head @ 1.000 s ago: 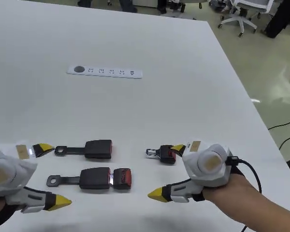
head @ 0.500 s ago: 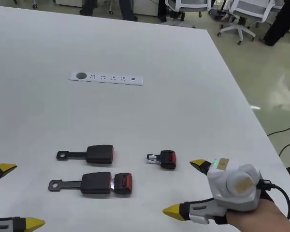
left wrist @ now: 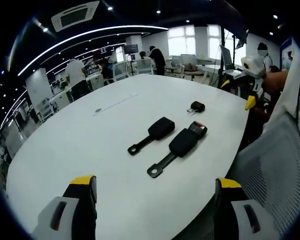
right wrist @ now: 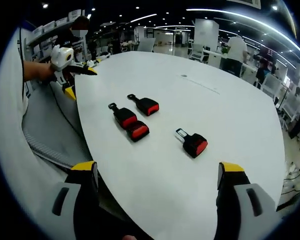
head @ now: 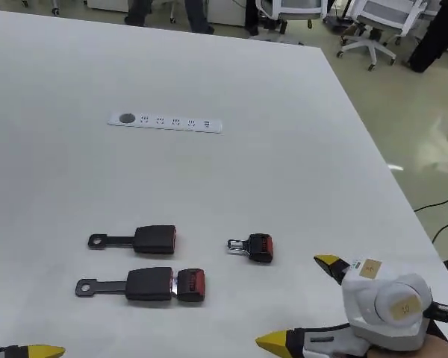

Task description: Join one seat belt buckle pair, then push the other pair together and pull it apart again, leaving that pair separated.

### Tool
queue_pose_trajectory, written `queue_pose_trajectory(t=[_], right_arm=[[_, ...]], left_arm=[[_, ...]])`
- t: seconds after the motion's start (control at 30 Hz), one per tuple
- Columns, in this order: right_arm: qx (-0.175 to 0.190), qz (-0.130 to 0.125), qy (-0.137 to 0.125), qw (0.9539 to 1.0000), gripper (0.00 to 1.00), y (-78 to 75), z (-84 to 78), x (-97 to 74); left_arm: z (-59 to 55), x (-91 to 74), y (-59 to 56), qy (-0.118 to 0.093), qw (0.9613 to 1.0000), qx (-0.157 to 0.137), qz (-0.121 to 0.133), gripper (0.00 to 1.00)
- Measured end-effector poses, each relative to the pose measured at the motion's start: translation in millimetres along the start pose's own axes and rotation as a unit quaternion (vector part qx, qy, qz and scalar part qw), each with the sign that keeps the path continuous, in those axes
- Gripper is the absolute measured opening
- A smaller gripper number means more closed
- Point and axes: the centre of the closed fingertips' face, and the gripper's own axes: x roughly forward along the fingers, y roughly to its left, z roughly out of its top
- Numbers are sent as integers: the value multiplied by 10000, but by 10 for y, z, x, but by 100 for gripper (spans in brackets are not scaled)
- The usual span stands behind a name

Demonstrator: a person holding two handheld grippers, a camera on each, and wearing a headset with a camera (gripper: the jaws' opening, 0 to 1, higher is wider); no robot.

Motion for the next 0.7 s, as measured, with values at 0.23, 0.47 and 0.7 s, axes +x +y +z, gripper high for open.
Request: queue_pose_trajectory(t=[0.23, 0.47, 0.7], right_arm=[[242, -21, -59, 9997, 100, 34, -6, 3], [357, -73, -66, 9993, 100, 22, -11, 6], [517, -49, -141, 9985, 100, 39, -13, -66]], left_arm=[[25, 3, -9, -132, 9998, -156, -57, 100], [28, -11, -29, -159, 9996, -205, -73, 100], [35, -38, -37, -175, 9994, -302, -74, 100]])
